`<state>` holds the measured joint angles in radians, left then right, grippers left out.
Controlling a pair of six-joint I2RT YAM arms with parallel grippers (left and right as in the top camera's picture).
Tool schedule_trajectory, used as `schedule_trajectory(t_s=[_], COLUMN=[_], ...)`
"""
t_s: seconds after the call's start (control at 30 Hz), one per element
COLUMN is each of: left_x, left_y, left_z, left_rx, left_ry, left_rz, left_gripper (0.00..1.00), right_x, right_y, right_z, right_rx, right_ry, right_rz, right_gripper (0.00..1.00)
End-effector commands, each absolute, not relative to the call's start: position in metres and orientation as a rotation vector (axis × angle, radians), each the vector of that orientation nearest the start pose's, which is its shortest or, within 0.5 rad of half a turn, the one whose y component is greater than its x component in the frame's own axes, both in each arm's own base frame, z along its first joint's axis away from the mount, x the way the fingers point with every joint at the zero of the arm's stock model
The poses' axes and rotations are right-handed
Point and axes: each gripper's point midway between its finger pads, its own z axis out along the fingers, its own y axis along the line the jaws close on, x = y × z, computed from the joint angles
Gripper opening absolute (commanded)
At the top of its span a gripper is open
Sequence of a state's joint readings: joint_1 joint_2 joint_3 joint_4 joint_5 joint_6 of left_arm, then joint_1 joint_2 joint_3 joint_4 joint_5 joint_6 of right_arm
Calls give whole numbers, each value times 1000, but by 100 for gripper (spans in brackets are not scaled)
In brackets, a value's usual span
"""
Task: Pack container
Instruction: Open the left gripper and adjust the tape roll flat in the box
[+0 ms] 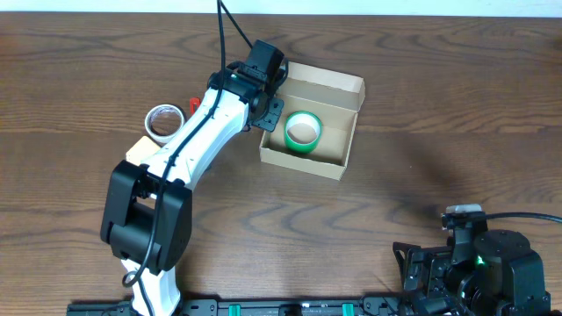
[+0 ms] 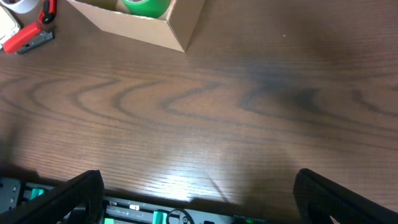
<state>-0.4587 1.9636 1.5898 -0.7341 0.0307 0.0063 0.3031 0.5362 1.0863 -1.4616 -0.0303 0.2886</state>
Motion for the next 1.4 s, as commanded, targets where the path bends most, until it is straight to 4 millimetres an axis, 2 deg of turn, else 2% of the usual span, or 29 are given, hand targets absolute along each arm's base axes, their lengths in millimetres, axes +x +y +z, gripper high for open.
schedule_trajectory(t_s=[0.0, 0.2, 0.47, 0.53, 0.8, 1.0, 1.23, 1.37], left_x=[423, 421, 411, 411, 410, 406, 405, 406], left_y=[-223, -222, -221, -221, -221, -219, -220, -220], left_z=[96, 93, 77, 77, 77, 75, 75, 80], left_rx=[630, 632, 605, 570, 404, 287, 287, 286], left_ry=[2646, 2655, 2697, 2705, 2748, 2791, 2794, 2779], left_rz=[-249, -248, -278, -285, -315, -329, -329, -331], left_gripper=[50, 44, 25, 18, 6, 6, 6, 18], right_x=[114, 114, 114, 114, 114, 114, 114, 114], right_y=[40, 40, 40, 40, 40, 40, 40, 40], right_z=[233, 233, 233, 233, 233, 233, 233, 233], right_rx=[-5, -5, -5, -5, -5, -5, -5, -5], right_ry=[2505, 2505, 2505, 2505, 2505, 2505, 2505, 2505], right_rz=[290, 290, 290, 290, 291, 290, 290, 290], right_gripper=[99, 99, 99, 99, 99, 99, 99, 99])
